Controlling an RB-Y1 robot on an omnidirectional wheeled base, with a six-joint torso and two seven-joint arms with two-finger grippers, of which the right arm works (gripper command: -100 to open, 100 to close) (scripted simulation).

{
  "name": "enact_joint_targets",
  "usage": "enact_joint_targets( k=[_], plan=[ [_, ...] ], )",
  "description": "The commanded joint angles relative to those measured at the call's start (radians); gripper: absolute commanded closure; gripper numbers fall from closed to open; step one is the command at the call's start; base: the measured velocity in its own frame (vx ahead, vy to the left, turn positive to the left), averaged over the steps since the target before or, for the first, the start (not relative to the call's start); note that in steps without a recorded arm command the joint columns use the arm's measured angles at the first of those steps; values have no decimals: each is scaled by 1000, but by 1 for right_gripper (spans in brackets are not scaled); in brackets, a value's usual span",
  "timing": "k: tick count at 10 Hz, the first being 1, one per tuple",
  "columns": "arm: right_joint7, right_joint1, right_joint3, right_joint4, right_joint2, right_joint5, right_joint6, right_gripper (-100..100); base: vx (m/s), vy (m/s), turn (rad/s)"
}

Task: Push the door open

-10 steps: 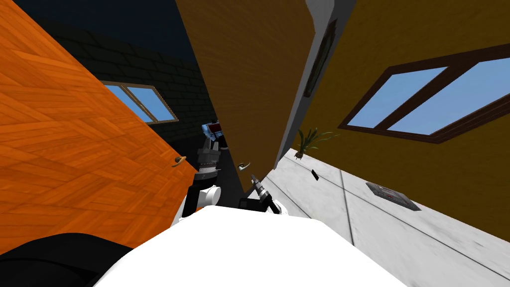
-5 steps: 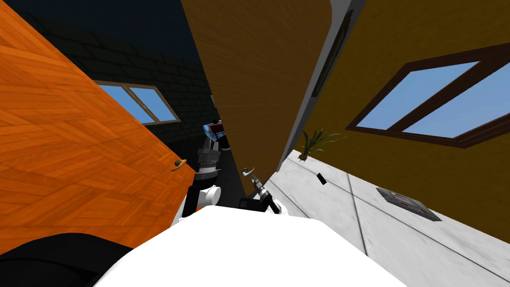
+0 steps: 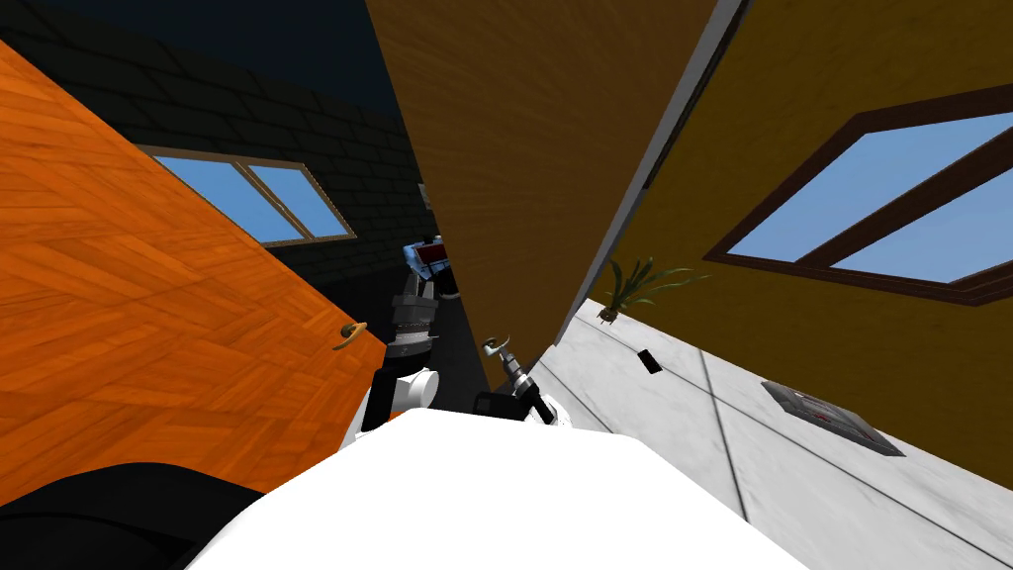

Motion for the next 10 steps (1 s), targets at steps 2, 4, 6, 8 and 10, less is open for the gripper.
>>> enact_joint_targets(
  k=[2, 4, 6, 8, 10],
  plan=[
    [0, 1, 0, 0, -1, 0, 0, 100, -25, -24, 2],
    [0, 1, 0, 0, -1, 0, 0, 100, -11, -10, 0],
    [4, 5, -8, -3, -9, -3, 0, -100, -45, -20, -56],
    [8, 10, -17, -7, -10, -7, -1, -100, -200, -60, -95],
    [8, 10, -18, -7, -9, -8, -1, -100, -156, -32, -33]
  ],
)
